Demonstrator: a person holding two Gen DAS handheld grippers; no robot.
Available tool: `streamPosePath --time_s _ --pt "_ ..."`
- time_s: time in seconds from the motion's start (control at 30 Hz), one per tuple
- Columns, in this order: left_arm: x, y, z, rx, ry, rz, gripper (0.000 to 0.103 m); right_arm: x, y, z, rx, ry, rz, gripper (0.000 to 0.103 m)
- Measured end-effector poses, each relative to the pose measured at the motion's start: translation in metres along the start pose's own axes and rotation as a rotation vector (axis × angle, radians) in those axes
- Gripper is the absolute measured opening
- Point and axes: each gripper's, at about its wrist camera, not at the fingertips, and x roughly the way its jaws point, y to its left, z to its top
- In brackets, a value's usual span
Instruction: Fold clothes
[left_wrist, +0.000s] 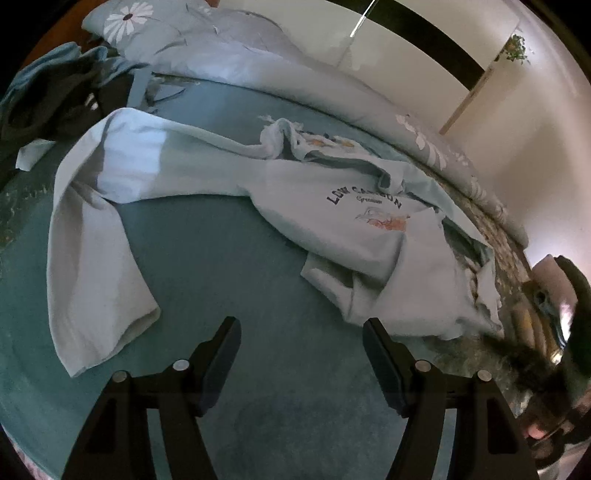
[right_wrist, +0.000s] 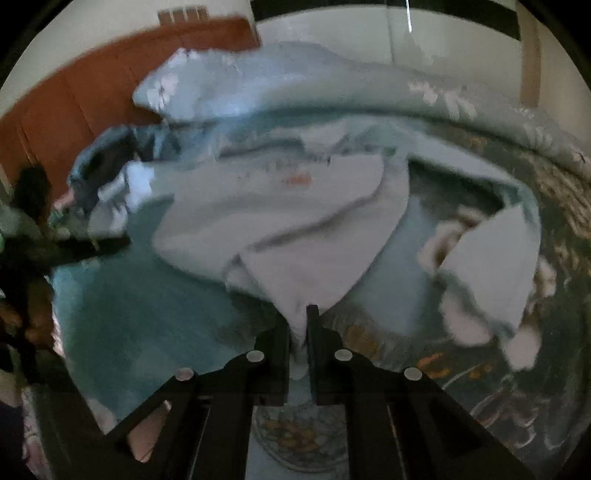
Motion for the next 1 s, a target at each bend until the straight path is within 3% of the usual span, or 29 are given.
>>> streamPosePath --time_s 0.1,0.2,0.57,0.8,0.9,0.97,1.0 --pt "0.005 -0.005 -0.002 0.022 0.01 -0.008 0.072 -0.033 -0.034 0.018 0.151 -0.135 0.004 0.008" --pt "0.008 -0.012 -0.003 0.056 0.021 -0.021 0.072 -0.05 -0.064 0.028 0.239 -0.201 -0.067 0.008" --pt "0.034 -0.069 -0.019 0.272 0.072 -0.111 0.072 -0.053 -0.1 0.034 0.349 -0.224 -0.104 0.008" --pt "0.047 -0.098 -0.024 0.405 0.043 -0.04 0.071 -0.047 -0.105 0.038 0.373 -0.221 -0.077 0.008" --pt "0.052 -0.097 -0.021 0.394 0.042 -0.025 0.05 -0.045 -0.107 0.037 0.385 -0.218 -0.065 0.008" --pt "0.052 -0.092 -0.018 0.359 0.037 -0.034 0.026 -0.044 -0.109 0.036 0.388 -0.212 -0.059 0.008" --pt "0.051 -0.09 -0.016 0.34 0.033 -0.041 0.019 -0.044 -0.109 0.035 0.389 -0.209 -0.056 0.008"
